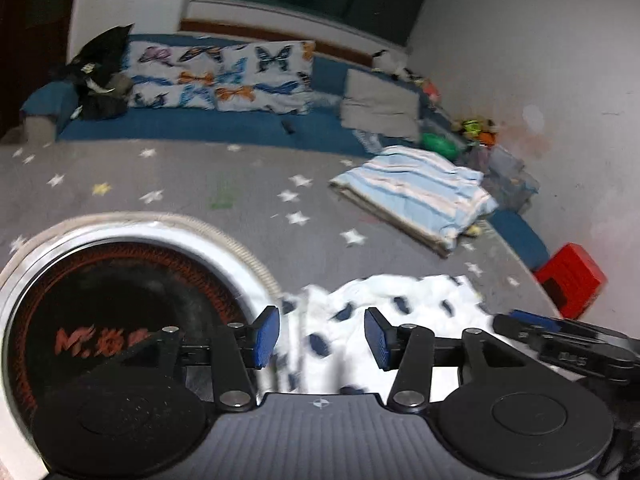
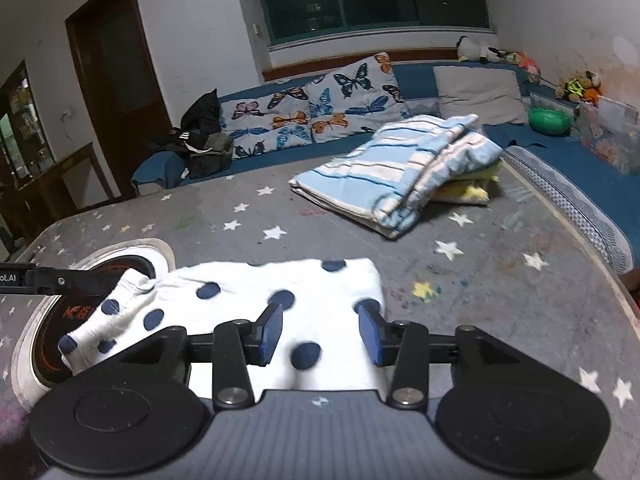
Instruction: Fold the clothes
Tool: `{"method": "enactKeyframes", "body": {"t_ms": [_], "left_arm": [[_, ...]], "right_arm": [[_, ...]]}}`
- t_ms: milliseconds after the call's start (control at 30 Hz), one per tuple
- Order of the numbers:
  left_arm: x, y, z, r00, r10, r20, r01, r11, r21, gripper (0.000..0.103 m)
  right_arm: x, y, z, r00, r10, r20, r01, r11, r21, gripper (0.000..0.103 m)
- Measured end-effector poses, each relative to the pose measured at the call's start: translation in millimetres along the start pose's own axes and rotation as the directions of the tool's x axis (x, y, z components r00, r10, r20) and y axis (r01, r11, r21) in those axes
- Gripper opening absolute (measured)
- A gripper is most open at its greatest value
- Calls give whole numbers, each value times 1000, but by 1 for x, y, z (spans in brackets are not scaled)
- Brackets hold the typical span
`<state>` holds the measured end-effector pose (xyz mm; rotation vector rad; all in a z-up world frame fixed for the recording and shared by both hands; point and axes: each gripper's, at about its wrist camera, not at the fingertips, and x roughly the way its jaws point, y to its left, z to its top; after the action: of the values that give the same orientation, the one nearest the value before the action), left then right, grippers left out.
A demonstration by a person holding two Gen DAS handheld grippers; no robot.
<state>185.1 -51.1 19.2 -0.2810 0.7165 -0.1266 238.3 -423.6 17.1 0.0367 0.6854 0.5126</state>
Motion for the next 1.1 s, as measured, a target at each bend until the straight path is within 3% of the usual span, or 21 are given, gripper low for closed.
{"method": "enactKeyframes", "body": {"t_ms": [67,133,233,400,567,700,833,1100], "left_arm": [[8,-6,4,1000,-30,-9,30,1000,8,47],[18,-11,5,998,-53,-19,54,998,14,39],[33,-17,6,996,-85,-36,86,996,20,31],[57,-18,7,992,-108,-64,110,994,20,30],[72,-9,3,992,-90,-93,91,996,2,31],[72,-7,1,991,-94,-92,94,996,-7,34],[58,-9,2,993,-98,-63,99,995,9,46],[32,-10,-13,997,-68,-32,70,996,58,54]], "right_arm": [[6,3,4,1000,11,-4,-11,1000,-3,44],[15,5,7,1000,17,-11,-17,1000,-4,52],[29,5,11,999,32,-27,-31,999,14,52],[49,6,16,998,35,-46,-34,999,18,54],[68,6,16,996,20,-84,-20,1000,10,62],[73,10,15,995,19,-94,-20,1000,-4,75],[61,19,16,997,12,-77,-15,999,-43,89],[31,41,-5,997,29,-73,-36,994,-101,99]]}}
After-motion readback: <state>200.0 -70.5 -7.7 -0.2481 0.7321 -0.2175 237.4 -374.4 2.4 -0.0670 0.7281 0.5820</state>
